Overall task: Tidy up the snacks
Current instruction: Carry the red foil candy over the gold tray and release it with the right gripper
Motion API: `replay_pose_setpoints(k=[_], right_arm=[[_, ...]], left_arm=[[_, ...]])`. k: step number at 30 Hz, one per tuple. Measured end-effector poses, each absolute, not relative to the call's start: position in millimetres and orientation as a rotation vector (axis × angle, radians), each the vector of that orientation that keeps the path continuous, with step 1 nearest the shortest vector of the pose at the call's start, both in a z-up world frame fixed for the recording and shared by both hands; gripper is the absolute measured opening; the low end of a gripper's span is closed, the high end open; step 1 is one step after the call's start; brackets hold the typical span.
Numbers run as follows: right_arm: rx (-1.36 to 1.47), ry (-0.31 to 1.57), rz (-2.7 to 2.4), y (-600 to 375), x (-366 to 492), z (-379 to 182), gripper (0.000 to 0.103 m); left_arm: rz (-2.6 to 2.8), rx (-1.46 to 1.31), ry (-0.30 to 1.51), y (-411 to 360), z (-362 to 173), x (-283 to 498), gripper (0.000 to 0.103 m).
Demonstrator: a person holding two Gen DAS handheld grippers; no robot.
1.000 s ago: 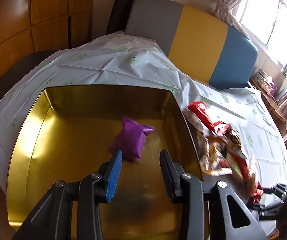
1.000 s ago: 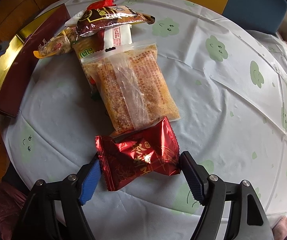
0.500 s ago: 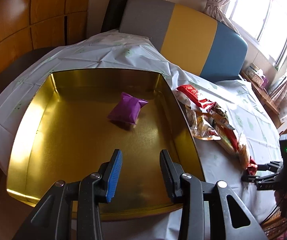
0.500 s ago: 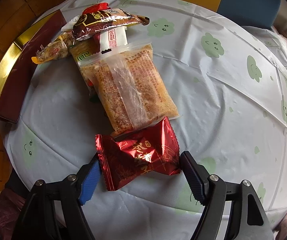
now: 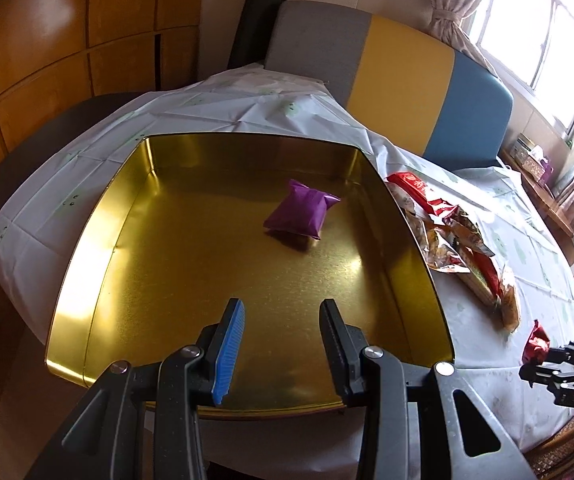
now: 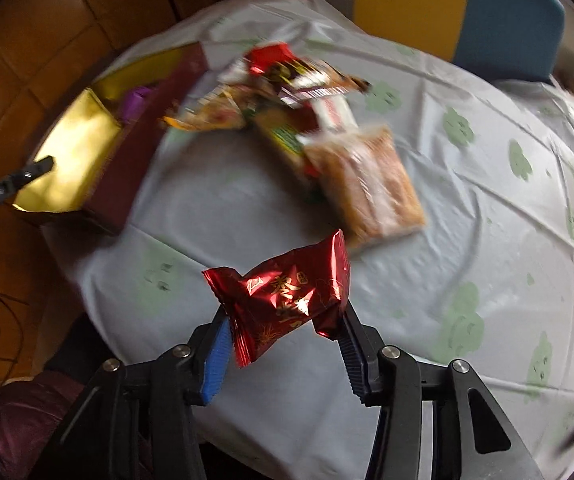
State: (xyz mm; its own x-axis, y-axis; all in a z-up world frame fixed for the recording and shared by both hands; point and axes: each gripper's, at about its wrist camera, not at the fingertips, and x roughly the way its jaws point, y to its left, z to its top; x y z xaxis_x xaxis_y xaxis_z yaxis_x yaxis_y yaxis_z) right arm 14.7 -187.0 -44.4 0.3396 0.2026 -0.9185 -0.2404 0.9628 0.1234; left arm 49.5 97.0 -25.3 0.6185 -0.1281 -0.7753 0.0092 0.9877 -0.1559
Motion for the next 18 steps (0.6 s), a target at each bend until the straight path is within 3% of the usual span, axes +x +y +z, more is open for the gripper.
replay_pose_setpoints(k=[10, 18], right_arm=[[-0.060, 1.055, 0.520, -77, 63, 2, 0.050], [-0.092, 1.037, 0.584, -13, 99, -14, 0.057]], left_arm=[[-0.052, -0.160, 0.888, 109, -24, 44, 0.040], [-0.019, -0.193, 0.888, 126, -27, 40, 0.040]])
